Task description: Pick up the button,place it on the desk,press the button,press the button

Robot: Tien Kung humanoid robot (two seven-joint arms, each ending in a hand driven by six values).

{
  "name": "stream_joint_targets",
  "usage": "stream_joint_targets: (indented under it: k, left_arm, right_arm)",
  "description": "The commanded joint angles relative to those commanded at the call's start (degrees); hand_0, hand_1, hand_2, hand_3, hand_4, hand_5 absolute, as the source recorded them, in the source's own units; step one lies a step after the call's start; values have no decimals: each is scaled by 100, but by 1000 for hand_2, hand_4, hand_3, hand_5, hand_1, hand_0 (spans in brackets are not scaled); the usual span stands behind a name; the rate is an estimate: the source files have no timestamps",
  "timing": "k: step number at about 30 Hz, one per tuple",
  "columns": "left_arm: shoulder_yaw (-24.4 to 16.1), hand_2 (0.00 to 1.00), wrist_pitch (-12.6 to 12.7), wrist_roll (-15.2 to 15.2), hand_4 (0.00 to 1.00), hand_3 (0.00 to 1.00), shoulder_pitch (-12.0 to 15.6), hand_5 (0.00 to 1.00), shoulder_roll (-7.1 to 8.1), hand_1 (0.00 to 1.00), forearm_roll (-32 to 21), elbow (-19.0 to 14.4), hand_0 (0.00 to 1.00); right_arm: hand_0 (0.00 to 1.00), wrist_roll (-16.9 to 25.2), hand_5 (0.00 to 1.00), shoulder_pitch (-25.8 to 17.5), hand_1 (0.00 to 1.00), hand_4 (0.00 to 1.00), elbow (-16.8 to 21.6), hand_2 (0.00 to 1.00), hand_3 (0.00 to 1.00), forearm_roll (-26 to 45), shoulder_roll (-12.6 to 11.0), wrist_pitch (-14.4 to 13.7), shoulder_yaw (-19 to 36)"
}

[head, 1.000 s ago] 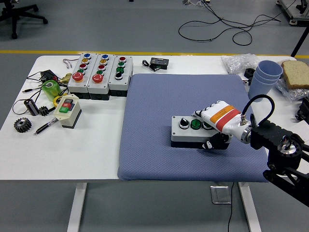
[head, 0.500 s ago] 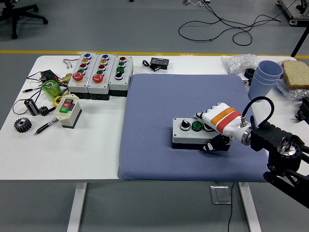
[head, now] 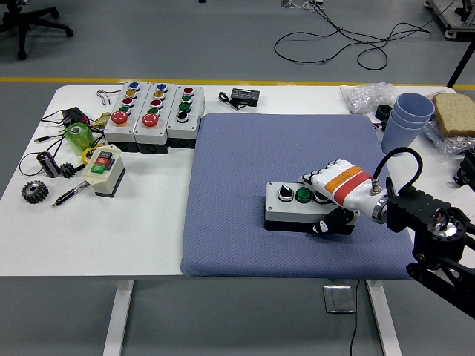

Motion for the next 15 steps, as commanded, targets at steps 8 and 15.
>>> stream_joint_targets:
  k: [8,15]
  left_arm:
    - [19,677,0,-6,362,548,-2,701,0,635,-23,0,598]
    - [27,677,1,-10,360,548,-9,702,0,636,-32,0,598]
  right_arm:
    - [899,-11,512,-21,787,998,47,882,932,178,-19,173,49]
    - [913,-6,518,-48,842,998,80,930,998,474,-28,301,98]
